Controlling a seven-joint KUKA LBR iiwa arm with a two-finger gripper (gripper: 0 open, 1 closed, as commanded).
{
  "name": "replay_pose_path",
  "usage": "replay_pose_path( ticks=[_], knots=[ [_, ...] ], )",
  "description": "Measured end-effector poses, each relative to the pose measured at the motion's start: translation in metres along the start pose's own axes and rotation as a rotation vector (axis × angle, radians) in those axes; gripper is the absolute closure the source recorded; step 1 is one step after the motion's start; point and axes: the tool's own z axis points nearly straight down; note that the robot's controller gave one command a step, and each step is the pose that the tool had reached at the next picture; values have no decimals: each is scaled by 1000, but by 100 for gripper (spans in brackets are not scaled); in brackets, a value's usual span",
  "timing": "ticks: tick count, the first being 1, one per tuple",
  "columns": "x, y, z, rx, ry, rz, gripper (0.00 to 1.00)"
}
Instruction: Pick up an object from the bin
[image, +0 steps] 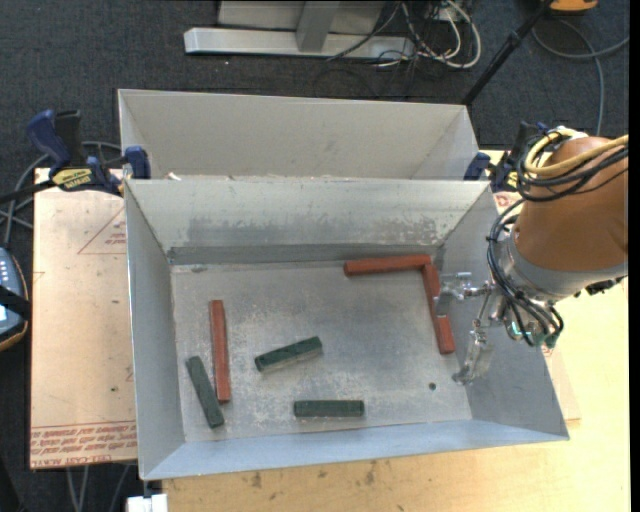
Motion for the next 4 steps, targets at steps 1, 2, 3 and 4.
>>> replay_pose_path(
  ticks=[1, 2, 3, 4],
  knots=[
    [-48, 71, 95, -3, -3, 30, 0],
    [-67, 162, 130, -4, -8, 5, 0],
    [-67, 156, 129, 0, -8, 12, 100],
    [-60, 175, -32, 0, -18, -69, 100]
  ],
)
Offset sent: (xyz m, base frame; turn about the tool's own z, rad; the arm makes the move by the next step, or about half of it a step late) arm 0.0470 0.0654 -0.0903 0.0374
